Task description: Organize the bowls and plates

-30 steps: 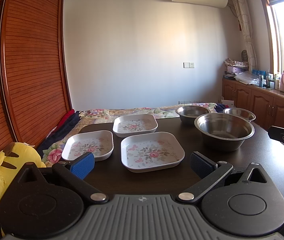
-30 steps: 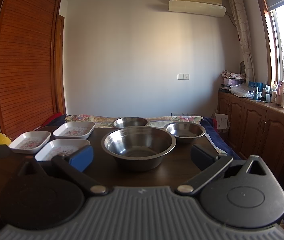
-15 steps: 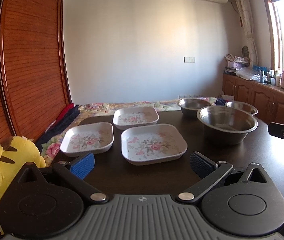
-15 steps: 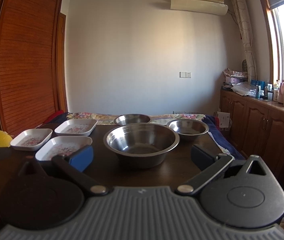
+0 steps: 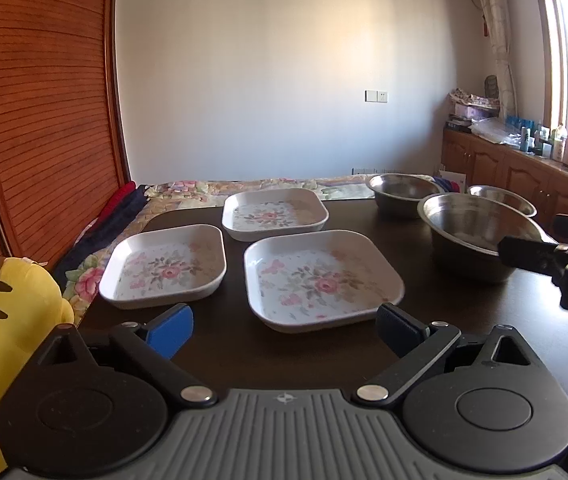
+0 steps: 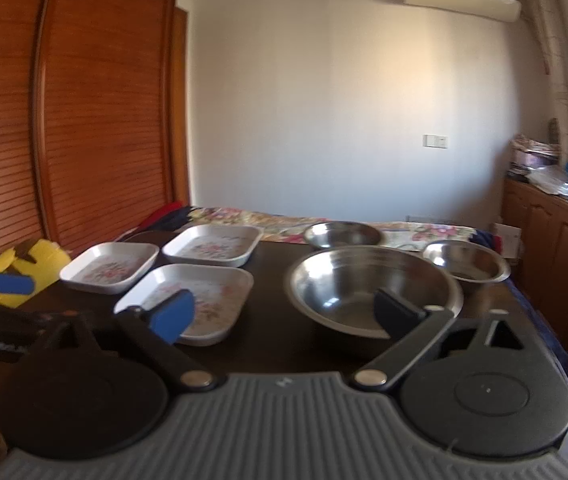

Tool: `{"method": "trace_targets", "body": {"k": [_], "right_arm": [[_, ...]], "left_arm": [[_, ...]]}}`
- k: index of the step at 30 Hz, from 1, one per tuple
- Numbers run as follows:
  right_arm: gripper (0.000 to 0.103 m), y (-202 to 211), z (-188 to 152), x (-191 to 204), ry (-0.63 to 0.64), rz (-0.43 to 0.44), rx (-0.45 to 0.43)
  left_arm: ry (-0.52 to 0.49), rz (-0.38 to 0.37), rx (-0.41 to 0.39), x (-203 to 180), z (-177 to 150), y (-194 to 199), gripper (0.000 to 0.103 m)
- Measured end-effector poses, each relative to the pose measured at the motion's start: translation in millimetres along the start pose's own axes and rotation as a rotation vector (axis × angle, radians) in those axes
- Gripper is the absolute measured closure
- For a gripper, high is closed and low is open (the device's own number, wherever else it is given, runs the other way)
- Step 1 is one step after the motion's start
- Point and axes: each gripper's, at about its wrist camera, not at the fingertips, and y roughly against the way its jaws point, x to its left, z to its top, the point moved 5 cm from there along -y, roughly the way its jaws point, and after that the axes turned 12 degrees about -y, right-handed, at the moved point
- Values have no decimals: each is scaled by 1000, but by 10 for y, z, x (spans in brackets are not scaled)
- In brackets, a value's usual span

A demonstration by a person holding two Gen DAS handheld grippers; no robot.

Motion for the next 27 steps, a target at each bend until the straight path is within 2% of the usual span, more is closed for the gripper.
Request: {"method": "trace_targets", "body": {"k": [4,8,13,15,19,21,27], "right_arm": [[14,-199,7,127,11,36,40],[24,-379,-28,227,27,70,82],[38,-623,-115,299,47,83,150],[44,-696,-138,310,49,83,169],[51,-811,-159,331,50,82,199],[57,-861,-170,340,52,85,212],[65,-1002,-225,350,62,61,239]], "left_arm": [[-4,-14,13,84,54,-151,6],[5,-33,35,194,64,-346,10],[19,-55,59,292,49,-575,22],[30,-54,65,333,41,-644,31],[44,-77,71,383,62,-739,37],[45,-90,73,400,76,-779,44],[36,-124,82,403,89,-894,57]]}}
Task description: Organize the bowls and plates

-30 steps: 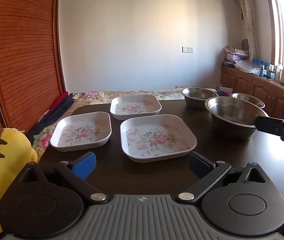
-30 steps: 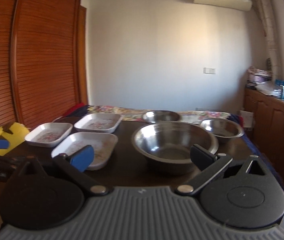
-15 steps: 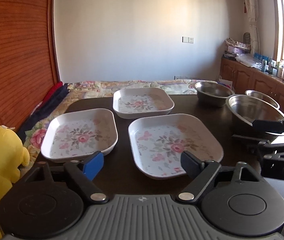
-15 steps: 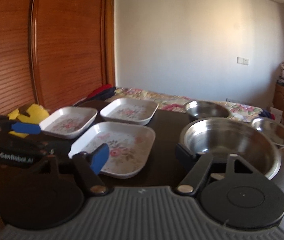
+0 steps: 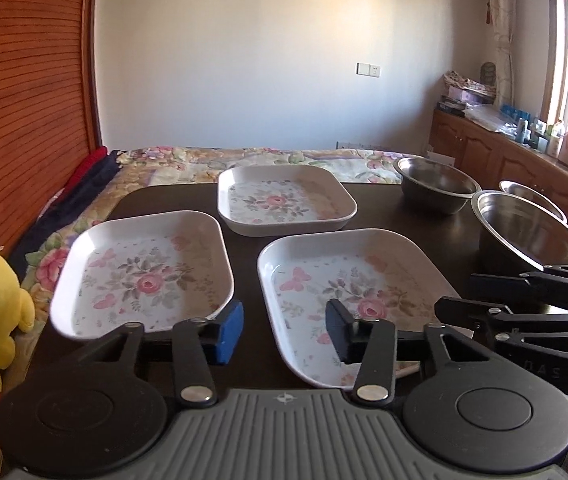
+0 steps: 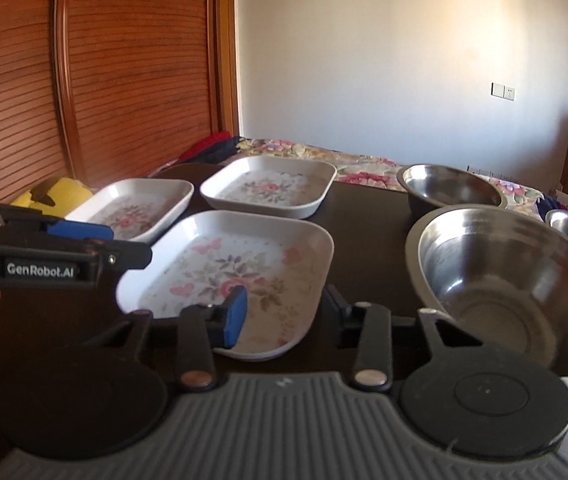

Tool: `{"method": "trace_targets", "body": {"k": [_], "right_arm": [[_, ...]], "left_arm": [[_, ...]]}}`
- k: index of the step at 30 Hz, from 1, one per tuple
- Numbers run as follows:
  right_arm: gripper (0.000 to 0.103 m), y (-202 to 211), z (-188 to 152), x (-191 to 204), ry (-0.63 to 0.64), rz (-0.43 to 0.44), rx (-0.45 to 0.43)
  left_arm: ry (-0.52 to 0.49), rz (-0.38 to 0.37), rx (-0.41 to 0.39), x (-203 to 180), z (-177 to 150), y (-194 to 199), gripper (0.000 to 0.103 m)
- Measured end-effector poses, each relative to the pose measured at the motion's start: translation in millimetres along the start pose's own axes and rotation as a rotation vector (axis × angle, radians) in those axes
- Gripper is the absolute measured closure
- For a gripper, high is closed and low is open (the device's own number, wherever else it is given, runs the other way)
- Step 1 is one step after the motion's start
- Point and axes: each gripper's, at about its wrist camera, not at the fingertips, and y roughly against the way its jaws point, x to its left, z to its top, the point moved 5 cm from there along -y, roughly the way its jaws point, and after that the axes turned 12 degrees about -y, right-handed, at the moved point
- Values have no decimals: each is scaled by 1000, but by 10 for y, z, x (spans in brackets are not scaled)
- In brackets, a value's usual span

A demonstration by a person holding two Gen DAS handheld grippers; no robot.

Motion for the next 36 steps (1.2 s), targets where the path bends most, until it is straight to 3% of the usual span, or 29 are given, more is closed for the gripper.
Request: {"method": "trace_targets", "body": {"k": [28,36], "right_arm": [[77,-297,-12,-91,-42,-64,38],[91,-296,-1,-149,-90,-56,38]], "left_arm": [[-5,-55,56,21,-65,-348,75],[23,-58,51,62,-93,-355,84]]}}
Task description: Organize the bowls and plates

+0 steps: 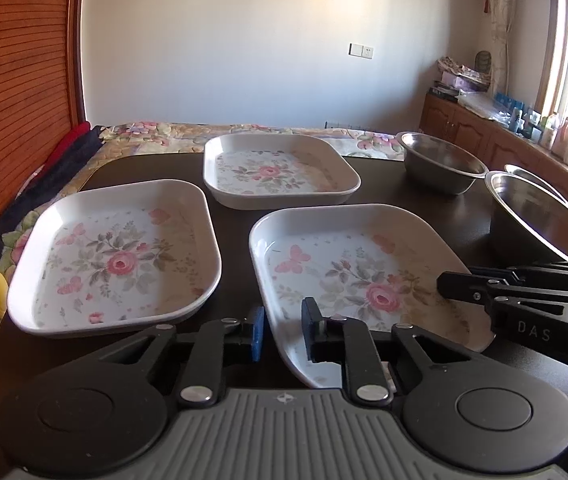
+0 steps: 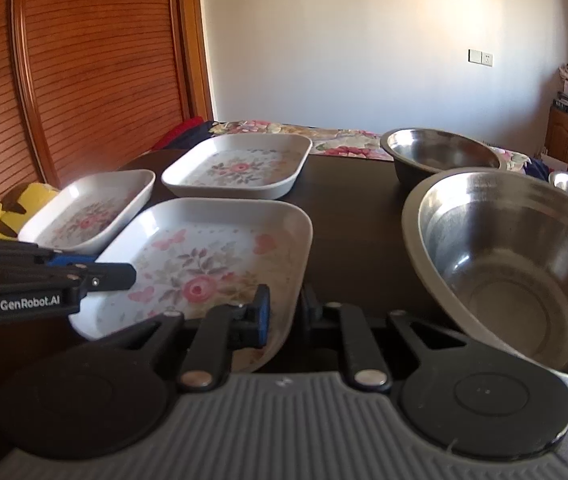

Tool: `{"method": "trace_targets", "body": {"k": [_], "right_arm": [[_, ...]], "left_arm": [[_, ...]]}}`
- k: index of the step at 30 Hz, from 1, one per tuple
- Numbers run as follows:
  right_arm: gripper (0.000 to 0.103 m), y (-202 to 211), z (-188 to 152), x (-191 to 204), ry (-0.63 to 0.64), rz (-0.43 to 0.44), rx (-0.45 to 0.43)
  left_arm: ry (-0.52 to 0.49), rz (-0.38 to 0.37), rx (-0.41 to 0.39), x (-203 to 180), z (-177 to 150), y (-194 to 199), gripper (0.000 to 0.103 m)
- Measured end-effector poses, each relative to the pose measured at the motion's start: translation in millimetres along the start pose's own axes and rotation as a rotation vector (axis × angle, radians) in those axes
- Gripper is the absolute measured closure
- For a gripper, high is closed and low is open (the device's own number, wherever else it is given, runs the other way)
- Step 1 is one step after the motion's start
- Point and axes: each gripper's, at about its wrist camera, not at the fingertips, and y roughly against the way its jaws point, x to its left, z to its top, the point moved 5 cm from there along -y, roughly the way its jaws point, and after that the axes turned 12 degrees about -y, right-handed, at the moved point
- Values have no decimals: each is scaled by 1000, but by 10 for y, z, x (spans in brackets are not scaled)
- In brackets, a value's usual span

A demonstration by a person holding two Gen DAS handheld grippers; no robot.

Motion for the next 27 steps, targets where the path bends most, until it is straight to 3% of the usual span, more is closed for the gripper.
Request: {"method": "trace_targets", "body": {"k": [12,27], "right_arm": [[91,145,-69,28,16,38,-6],[91,613,-210,111,12,69,-47]], "left_arm": [[-6,-1,-6,-14,-64,195,85],[-21,19,-59,-181,-205,718,85]]}}
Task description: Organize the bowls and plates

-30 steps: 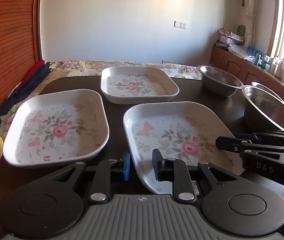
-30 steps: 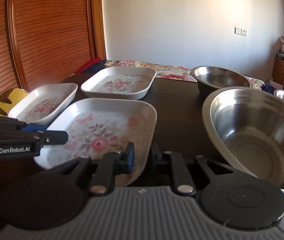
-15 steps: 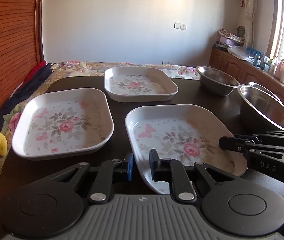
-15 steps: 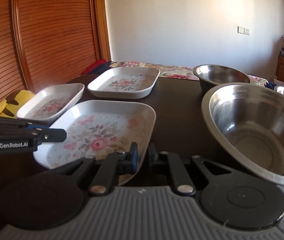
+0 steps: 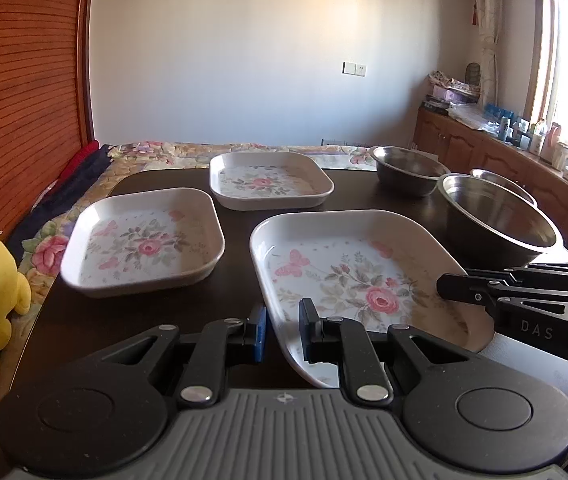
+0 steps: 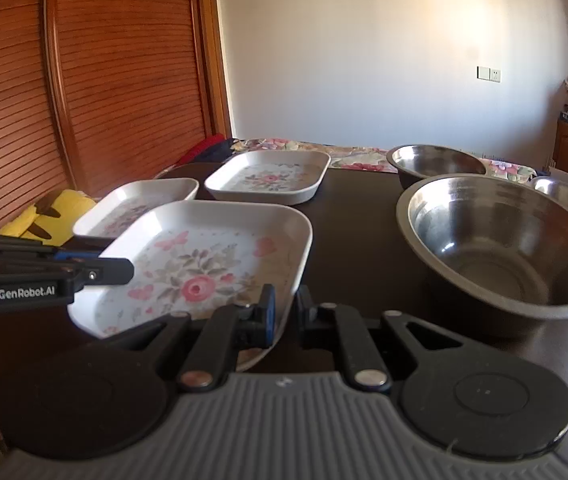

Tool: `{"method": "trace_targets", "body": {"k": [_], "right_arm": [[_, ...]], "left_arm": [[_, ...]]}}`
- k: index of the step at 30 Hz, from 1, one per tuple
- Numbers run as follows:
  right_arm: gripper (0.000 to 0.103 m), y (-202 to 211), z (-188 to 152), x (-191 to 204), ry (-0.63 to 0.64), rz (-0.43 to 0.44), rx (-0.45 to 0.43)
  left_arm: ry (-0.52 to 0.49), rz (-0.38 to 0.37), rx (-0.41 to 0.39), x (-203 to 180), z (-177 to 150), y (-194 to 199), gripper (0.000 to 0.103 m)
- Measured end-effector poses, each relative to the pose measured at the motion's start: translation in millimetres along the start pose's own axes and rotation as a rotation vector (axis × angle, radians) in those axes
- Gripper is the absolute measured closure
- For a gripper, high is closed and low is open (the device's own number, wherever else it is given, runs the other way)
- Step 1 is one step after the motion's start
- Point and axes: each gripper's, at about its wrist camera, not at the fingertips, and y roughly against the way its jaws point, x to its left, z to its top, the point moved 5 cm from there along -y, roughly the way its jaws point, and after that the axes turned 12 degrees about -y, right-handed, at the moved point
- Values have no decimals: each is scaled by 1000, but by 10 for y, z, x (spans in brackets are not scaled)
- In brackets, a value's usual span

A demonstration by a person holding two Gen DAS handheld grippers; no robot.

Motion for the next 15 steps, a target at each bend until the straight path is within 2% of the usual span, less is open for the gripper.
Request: {"method": "trace_targets", "body": {"k": [15], "right_arm": [[91,198,-306,137,18,-2,18]], "left_arm": [[1,3,27,-71,-358,194,84]]}}
